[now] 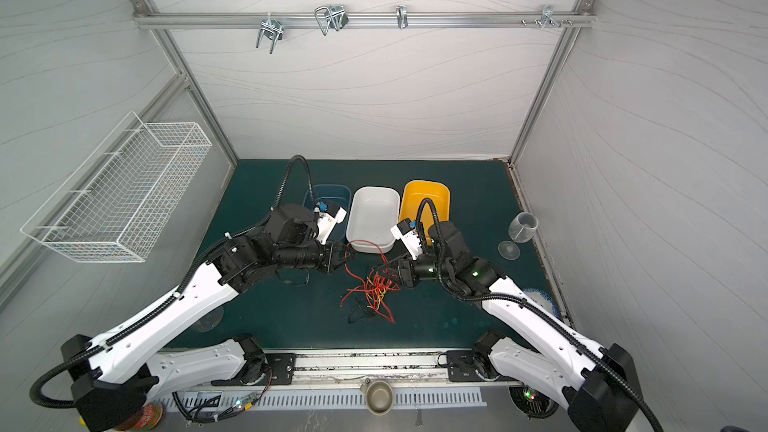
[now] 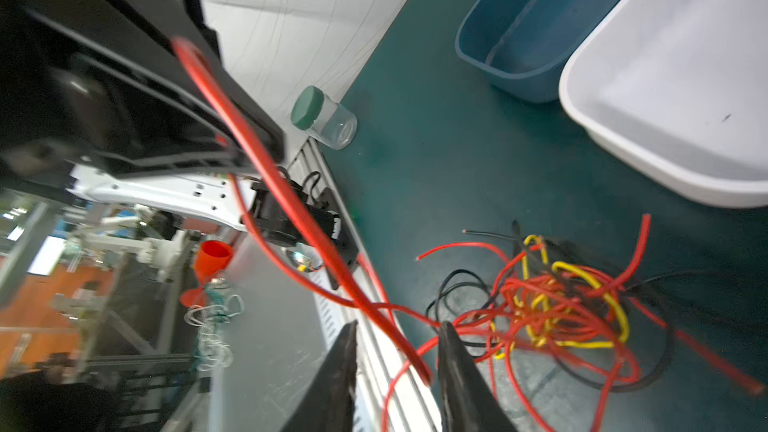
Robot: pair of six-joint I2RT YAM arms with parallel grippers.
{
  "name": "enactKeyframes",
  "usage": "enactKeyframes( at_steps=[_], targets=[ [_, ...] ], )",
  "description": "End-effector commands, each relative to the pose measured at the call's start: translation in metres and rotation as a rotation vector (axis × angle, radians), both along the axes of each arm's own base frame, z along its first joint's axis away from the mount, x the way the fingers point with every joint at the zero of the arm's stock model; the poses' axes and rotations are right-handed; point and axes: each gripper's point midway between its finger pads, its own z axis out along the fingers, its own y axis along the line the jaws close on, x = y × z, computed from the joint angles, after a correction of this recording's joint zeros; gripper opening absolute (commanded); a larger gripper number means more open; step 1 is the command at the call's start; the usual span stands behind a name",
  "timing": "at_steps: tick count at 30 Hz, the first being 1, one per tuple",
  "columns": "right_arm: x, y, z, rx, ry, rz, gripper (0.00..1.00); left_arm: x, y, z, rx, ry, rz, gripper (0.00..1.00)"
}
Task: Untangle the cables
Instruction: 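Lift a red wire toward the white tub with the left gripper while the right releases, then carry the red wire over the yellow tub with the left gripper while the right withdraws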
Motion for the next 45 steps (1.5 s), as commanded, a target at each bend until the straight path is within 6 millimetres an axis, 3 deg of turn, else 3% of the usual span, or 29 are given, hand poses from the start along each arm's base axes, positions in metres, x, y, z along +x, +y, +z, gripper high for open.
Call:
enactKeyframes(
  at_steps=[1,7,24,33,39,45],
  targets=[
    [0.003,-0.002,-0.001,-0.001,-0.023,-0.025,0.43,0.002,0.000,0.041,-0.038,-0.074,-0.004,0.00],
    [0.007,-0.004,-0.013,-0.020,-0.013,-0.056,0.47,-0.003,-0.002,0.087,-0.100,-0.127,-0.037,0.00],
    [0.009,-0.008,-0.041,-0.047,0.011,-0.090,0.54,0.001,0.016,0.160,-0.097,-0.312,-0.001,0.00],
    [0.011,-0.015,-0.051,-0.075,0.003,-0.121,0.62,-0.003,0.023,0.206,-0.147,-0.405,0.009,0.00],
    [0.013,-0.028,-0.046,-0.101,-0.037,-0.185,0.68,0.004,0.029,0.211,-0.107,-0.463,0.029,0.00],
    [0.022,-0.062,-0.036,-0.210,-0.086,-0.345,0.80,0.015,0.029,0.207,-0.044,-0.503,0.038,0.00]
  ],
)
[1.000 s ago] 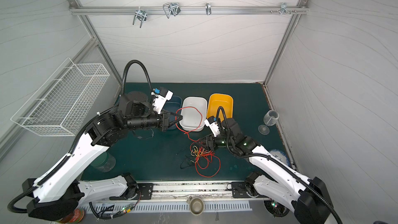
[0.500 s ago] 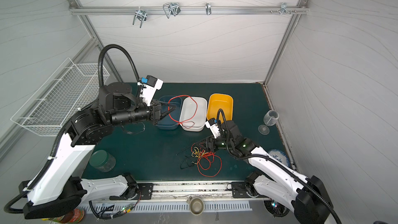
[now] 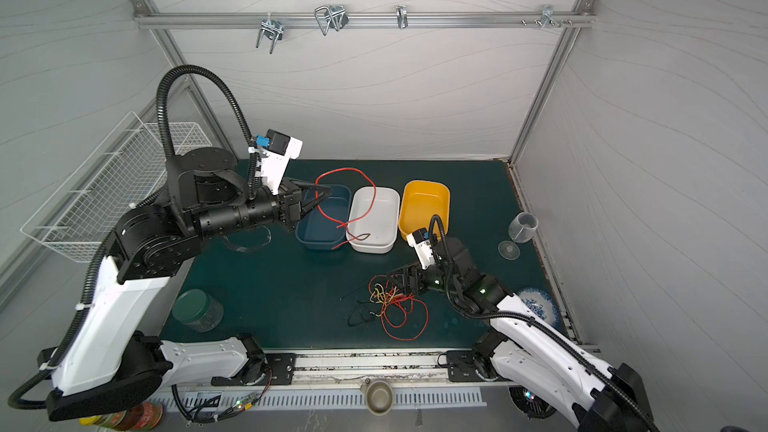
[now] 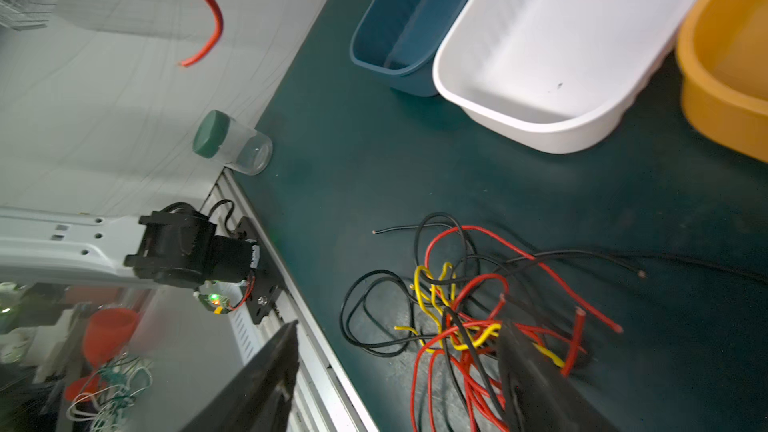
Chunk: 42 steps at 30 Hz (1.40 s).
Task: Untangle the cables
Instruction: 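Carry the red wire over the yellow tub with the left gripper while the right withdraws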
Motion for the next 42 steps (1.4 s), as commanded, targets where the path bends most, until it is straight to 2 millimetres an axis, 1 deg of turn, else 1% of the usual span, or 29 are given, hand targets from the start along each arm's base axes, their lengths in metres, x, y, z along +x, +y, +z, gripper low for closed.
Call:
enactKeyframes(
  at_steps=[1,4,6,12,15,18,21,24,27,29,32,37,42],
  targets=[
    [0.006,-0.026,0.008,-0.097,-0.032,-0.114,0.83,0.009,0.003,0.009,0.026,-0.070,0.027,0.00],
    [0.009,-0.044,0.018,-0.141,-0.051,-0.194,0.93,0.012,0.000,0.012,0.012,-0.079,0.022,0.00],
    [0.008,-0.056,0.032,-0.166,-0.069,-0.235,0.99,0.012,-0.003,0.017,-0.007,-0.090,0.011,0.00],
    [0.006,-0.104,0.074,-0.273,-0.176,-0.376,0.99,0.018,-0.010,0.026,-0.030,-0.122,0.008,0.00],
    [0.002,-0.126,0.084,-0.314,-0.232,-0.429,0.99,0.024,-0.014,0.027,-0.029,-0.139,0.010,0.00],
    [-0.001,-0.143,0.083,-0.333,-0.272,-0.481,0.99,0.031,-0.017,0.025,-0.028,-0.147,0.017,0.00],
    [-0.005,-0.147,0.077,-0.298,-0.302,-0.496,0.99,0.038,-0.023,0.026,-0.044,-0.142,0.014,0.00],
    [-0.006,-0.154,0.083,-0.261,-0.349,-0.532,0.99,0.045,-0.030,0.027,-0.062,-0.144,0.010,0.00],
    [-0.006,-0.162,0.083,-0.259,-0.379,-0.563,0.99,0.055,-0.037,0.027,-0.082,-0.140,0.006,0.00],
    [-0.007,-0.163,0.084,-0.249,-0.387,-0.566,0.99,0.061,-0.044,0.027,-0.102,-0.130,-0.006,0.00],
    [-0.006,-0.164,0.083,-0.252,-0.400,-0.566,0.99,0.071,-0.056,0.027,-0.148,-0.110,-0.031,0.00],
    [-0.007,-0.164,0.083,-0.251,-0.399,-0.569,0.99,0.095,-0.083,0.022,-0.241,-0.059,-0.081,0.00],
    [-0.008,-0.166,0.086,-0.238,-0.416,-0.575,0.99,0.126,-0.114,0.003,-0.281,-0.008,-0.105,0.00]
  ],
)
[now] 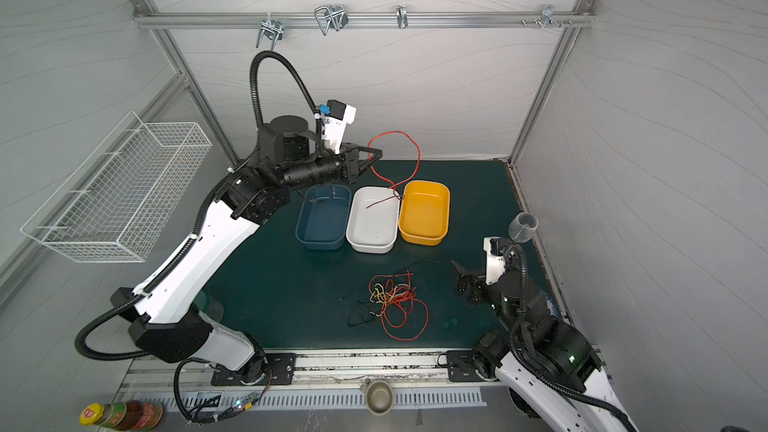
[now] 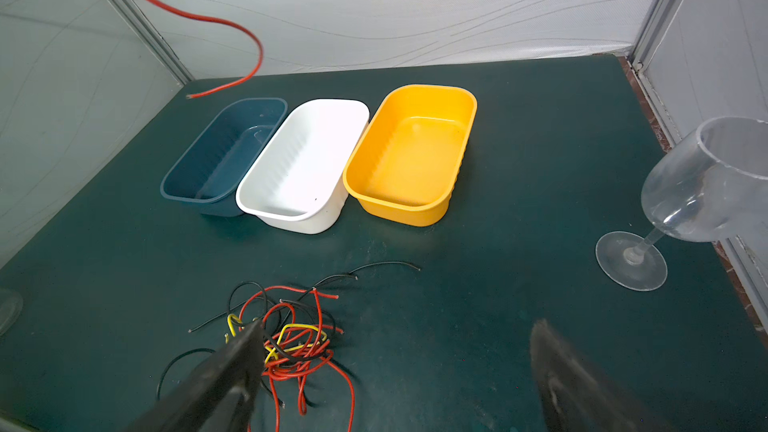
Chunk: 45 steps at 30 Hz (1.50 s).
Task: Untangle the cables
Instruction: 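Carry the red wire over the yellow tub with the left gripper while the right withdraws, then lower the red wire into the yellow tub with the left gripper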
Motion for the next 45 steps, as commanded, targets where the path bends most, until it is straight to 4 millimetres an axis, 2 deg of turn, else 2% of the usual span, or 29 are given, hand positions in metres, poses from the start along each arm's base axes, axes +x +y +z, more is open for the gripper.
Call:
enactKeyframes(
  at_steps=[1,4,11,19,24,28,34,41,45],
  targets=[
    [0.000,-0.005,0.005,-0.004,-0.039,-0.013,0.99,0.019,-0.024,0.009,-0.098,-0.009,-0.044,0.00],
    [0.000,-0.006,0.007,0.002,-0.049,-0.016,0.99,0.039,-0.039,-0.009,-0.090,0.029,-0.043,0.00],
    [-0.002,-0.009,0.009,0.016,-0.068,-0.021,0.99,0.081,-0.074,-0.071,-0.053,0.146,-0.037,0.00],
    [-0.004,-0.010,0.011,0.023,-0.082,-0.017,0.99,0.106,-0.104,-0.132,-0.040,0.277,-0.068,0.00],
    [-0.005,-0.010,0.013,0.030,-0.091,-0.016,0.99,0.116,-0.108,-0.168,-0.002,0.325,-0.043,0.00],
    [-0.005,-0.011,0.014,0.032,-0.098,-0.016,0.99,0.119,-0.110,-0.187,0.017,0.363,-0.036,0.00],
    [-0.005,-0.011,0.014,0.034,-0.100,-0.014,0.99,0.121,-0.103,-0.228,0.107,0.424,0.012,0.00],
    [-0.005,-0.010,0.013,0.032,-0.097,-0.012,0.99,0.124,-0.090,-0.285,0.283,0.490,0.095,0.00],
    [-0.004,-0.010,0.013,0.031,-0.096,-0.014,0.99,0.126,-0.089,-0.305,0.345,0.535,0.117,0.00]
  ],
)
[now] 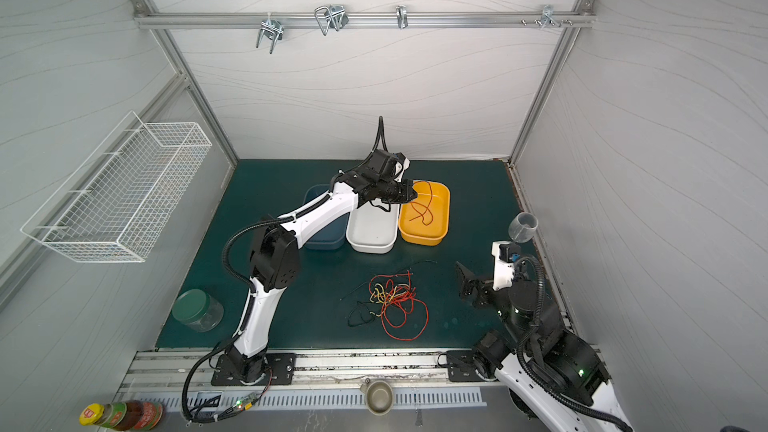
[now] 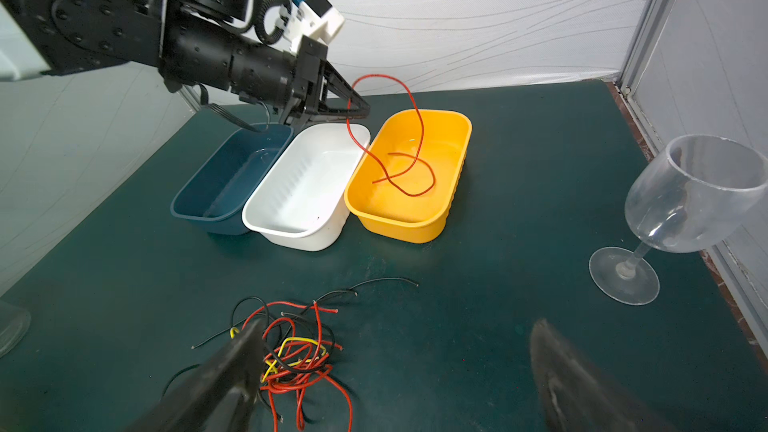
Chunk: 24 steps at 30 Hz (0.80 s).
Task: Untangle the cables
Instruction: 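Lower the red wire into the yellow tub with the left gripper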
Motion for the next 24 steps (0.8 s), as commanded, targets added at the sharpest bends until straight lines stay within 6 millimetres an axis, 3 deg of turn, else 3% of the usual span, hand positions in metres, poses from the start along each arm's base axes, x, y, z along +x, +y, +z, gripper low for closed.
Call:
enactKeyframes(
  at_steps=[1,6,19,24],
  targets=[
    [0.002,-0.001,0.003,0.001,-0.025,-0.007,0.99,0.004,0.001,-0.012,0.077,0.004,0.012,0.00],
    [0.003,0.000,0.003,-0.004,-0.019,-0.005,0.99,0.001,-0.004,-0.033,0.153,0.045,-0.006,0.00],
    [0.003,0.002,0.002,-0.005,-0.015,0.001,0.99,-0.007,-0.013,-0.063,0.218,0.090,-0.055,0.00],
    [0.003,0.002,0.002,-0.004,-0.016,0.002,0.99,-0.008,-0.014,-0.067,0.231,0.105,-0.074,0.09]
  ],
)
